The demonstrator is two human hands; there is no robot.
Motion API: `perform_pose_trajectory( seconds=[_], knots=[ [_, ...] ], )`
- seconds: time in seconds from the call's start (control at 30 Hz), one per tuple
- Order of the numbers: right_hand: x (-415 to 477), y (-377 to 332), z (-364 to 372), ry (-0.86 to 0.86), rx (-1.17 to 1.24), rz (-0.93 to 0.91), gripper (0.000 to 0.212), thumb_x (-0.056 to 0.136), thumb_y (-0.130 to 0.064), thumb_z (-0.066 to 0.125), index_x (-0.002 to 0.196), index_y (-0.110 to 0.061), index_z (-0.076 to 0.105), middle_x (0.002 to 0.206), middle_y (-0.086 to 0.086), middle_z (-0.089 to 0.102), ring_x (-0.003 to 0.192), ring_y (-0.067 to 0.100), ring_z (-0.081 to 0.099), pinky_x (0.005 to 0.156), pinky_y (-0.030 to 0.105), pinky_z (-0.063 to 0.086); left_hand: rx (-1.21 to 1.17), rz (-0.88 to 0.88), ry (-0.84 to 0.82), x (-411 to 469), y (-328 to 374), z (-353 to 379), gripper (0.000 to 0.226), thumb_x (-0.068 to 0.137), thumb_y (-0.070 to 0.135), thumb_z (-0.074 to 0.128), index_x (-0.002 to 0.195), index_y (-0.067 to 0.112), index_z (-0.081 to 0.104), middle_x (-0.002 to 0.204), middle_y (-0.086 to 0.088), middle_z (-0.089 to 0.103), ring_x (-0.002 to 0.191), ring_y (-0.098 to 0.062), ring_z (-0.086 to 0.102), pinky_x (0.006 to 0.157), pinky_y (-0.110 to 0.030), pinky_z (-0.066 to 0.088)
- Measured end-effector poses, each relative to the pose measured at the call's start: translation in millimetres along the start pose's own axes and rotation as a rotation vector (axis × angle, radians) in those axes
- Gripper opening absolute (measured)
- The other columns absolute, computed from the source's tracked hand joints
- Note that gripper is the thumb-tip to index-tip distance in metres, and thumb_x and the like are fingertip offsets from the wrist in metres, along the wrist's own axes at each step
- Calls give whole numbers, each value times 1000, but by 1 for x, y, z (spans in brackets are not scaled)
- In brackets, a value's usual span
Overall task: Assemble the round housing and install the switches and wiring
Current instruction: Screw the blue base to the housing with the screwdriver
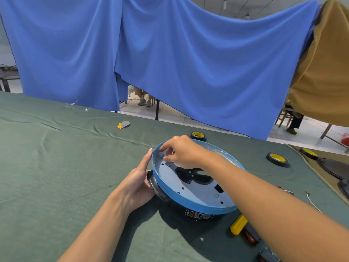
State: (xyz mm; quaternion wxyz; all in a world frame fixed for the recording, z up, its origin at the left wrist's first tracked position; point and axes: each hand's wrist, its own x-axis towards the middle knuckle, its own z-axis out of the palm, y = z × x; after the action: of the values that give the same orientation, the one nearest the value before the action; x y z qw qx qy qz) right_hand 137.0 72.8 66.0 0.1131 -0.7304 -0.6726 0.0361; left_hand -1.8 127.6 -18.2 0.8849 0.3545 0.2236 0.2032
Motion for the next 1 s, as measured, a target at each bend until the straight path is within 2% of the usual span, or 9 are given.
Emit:
perform_pose_trajectory(
  seconds=[0.13, 0.3, 0.43, 0.6, 0.83, 0.93, 1.0],
  knots=[
    [3, -1, 1, 22, 4, -8, 21, 91, -11, 63, 110, -14, 73, 103, 5, 70, 90, 19, 63, 81, 37, 57, 14, -4, -40, 2, 2, -2, 75, 86, 57, 58, 128, -5, 59, 131, -24, 59, 117, -36, 58, 108, -46, 43],
    [9, -3, -1, 32, -44, -9, 24, 91, 0, 57, 104, -9, 75, 101, 7, 71, 90, 22, 64, 81, 39, 57, -28, -17, -66, 1, 3, -2, 78, 84, 54, 61, 130, -8, 56, 136, -26, 55, 121, -37, 54, 111, -46, 39],
    [15, -5, -2, 8, -115, -22, 23, 93, -6, 58, 107, -12, 74, 102, 6, 71, 92, 23, 64, 83, 39, 56, -83, -29, -71, 2, 3, -3, 79, 86, 53, 60, 134, -8, 52, 141, -26, 50, 134, -39, 45, 114, -48, 35],
    [20, -8, -3, -17, -213, -48, 23, 93, -6, 56, 103, -16, 74, 97, 7, 69, 88, 25, 63, 79, 41, 57, -130, -44, -101, 4, 2, -4, 70, 89, 49, 59, 135, -3, 54, 139, -22, 54, 133, -35, 47, 115, -47, 33],
    [20, -11, 2, -21, -281, -74, 25, 88, 1, 59, 104, -12, 73, 95, 8, 68, 85, 24, 63, 76, 39, 58, -134, -47, -112, 8, 2, -8, 71, 86, 47, 66, 135, -4, 54, 137, -22, 55, 130, -36, 50, 113, -49, 35],
    [21, -8, 5, -31, -260, -26, 16, 89, -5, 59, 94, -12, 72, 89, 8, 64, 79, 26, 63, 73, 43, 58, -132, -42, -115, 10, 1, -9, 71, 86, 47, 66, 135, -3, 53, 138, -22, 55, 131, -36, 50, 114, -48, 35],
    [21, -7, 5, -23, -241, 3, 13, 93, -11, 58, 95, -11, 71, 90, 9, 62, 79, 26, 63, 73, 44, 58, -128, -35, -114, 10, 1, -10, 69, 86, 46, 66, 134, -3, 55, 137, -21, 56, 130, -36, 51, 113, -47, 36]
  ],
)
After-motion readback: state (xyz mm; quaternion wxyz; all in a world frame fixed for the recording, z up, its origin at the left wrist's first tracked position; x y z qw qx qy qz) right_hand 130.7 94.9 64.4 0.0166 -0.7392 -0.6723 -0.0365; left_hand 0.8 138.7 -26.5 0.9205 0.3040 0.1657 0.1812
